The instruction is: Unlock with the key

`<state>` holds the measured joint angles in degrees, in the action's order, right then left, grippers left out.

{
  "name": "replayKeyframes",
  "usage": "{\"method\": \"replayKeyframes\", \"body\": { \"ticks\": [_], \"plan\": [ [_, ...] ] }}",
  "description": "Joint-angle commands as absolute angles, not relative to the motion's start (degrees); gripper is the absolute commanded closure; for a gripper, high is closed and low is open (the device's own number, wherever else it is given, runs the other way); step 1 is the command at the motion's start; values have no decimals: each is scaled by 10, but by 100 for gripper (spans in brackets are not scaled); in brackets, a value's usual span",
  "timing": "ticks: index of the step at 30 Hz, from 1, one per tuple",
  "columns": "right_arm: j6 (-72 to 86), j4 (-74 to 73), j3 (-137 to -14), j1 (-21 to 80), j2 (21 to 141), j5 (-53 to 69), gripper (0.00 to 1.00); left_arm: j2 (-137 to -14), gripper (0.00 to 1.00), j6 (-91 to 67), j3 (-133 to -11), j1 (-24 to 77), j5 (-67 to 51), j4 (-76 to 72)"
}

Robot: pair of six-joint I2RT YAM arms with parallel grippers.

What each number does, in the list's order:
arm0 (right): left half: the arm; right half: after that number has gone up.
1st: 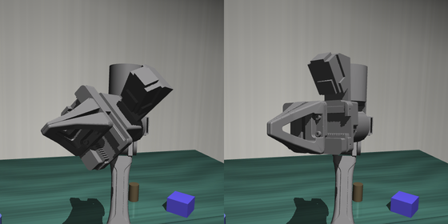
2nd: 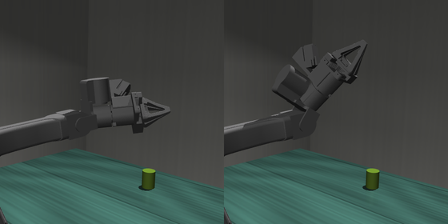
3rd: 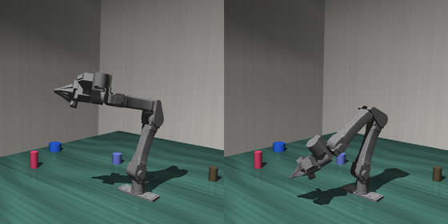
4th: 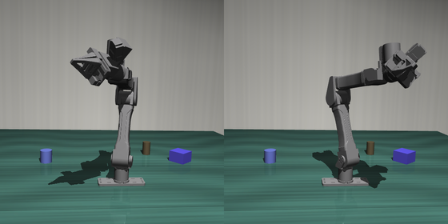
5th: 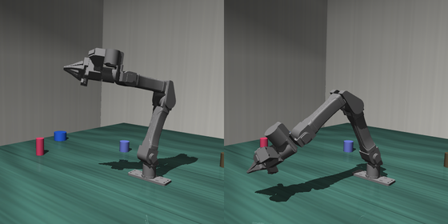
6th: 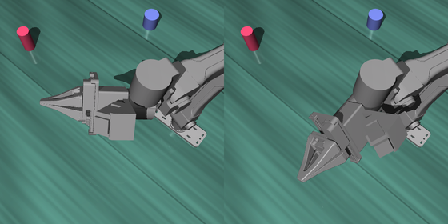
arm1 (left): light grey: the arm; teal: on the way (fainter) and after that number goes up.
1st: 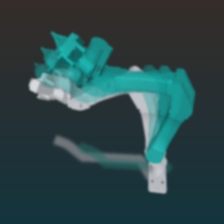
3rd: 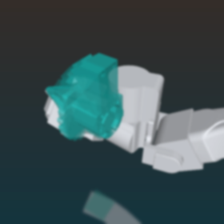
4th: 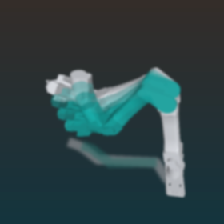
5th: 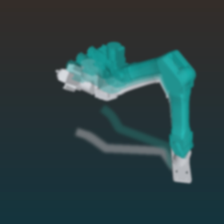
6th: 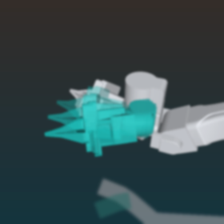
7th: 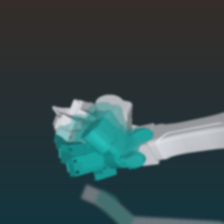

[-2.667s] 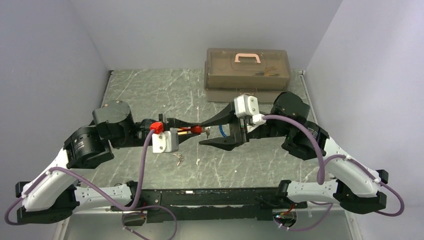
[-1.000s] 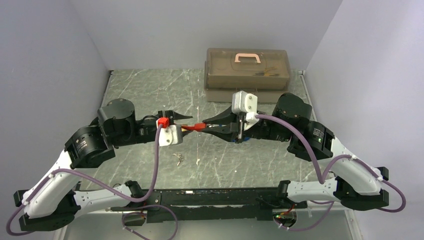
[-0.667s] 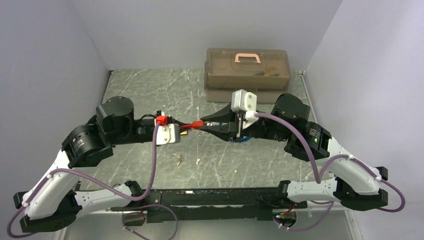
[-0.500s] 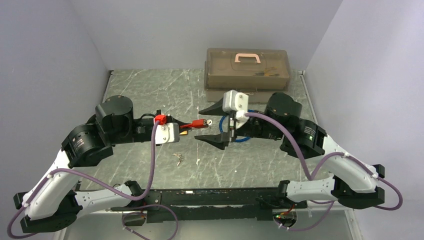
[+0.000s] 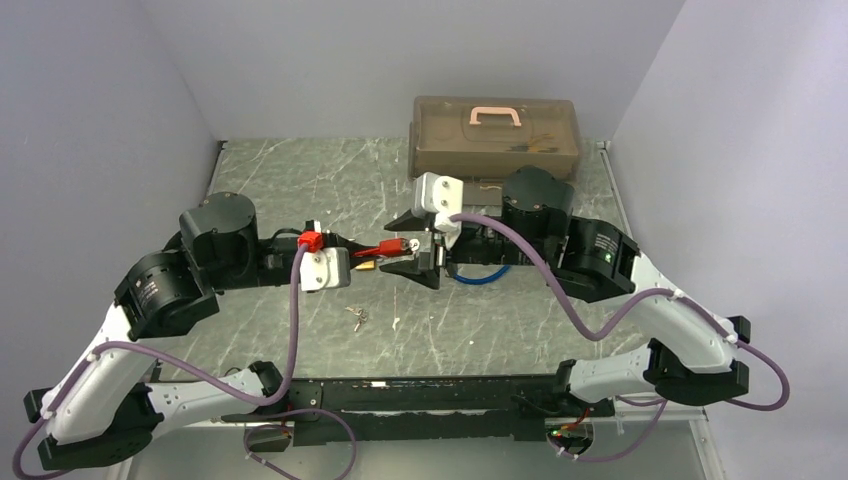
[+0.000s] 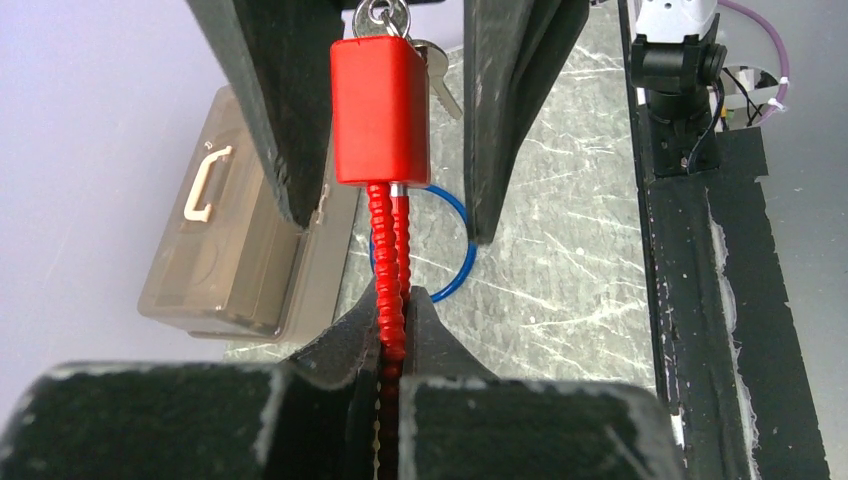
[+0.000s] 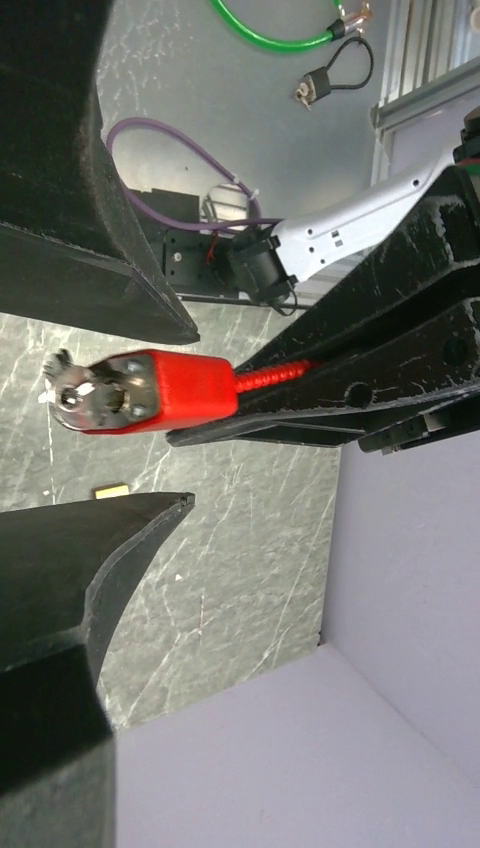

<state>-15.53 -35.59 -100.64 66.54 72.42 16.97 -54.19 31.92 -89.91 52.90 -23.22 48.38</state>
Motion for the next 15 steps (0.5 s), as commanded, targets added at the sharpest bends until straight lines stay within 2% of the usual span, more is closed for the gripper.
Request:
{"method": "replayKeyframes", "body": {
  "ticks": [1, 10, 15],
  "plan": [
    [-164, -363, -1031, 668, 694, 160, 41, -533, 100, 326, -900, 526, -229, 469],
    [-166, -347, -1038, 667, 690, 169, 45, -546, 100, 321, -910, 526, -238, 478],
    [-176, -368, -1052, 668, 707, 173, 58, -553, 100, 318, -923, 525, -239, 476]
  ]
}}
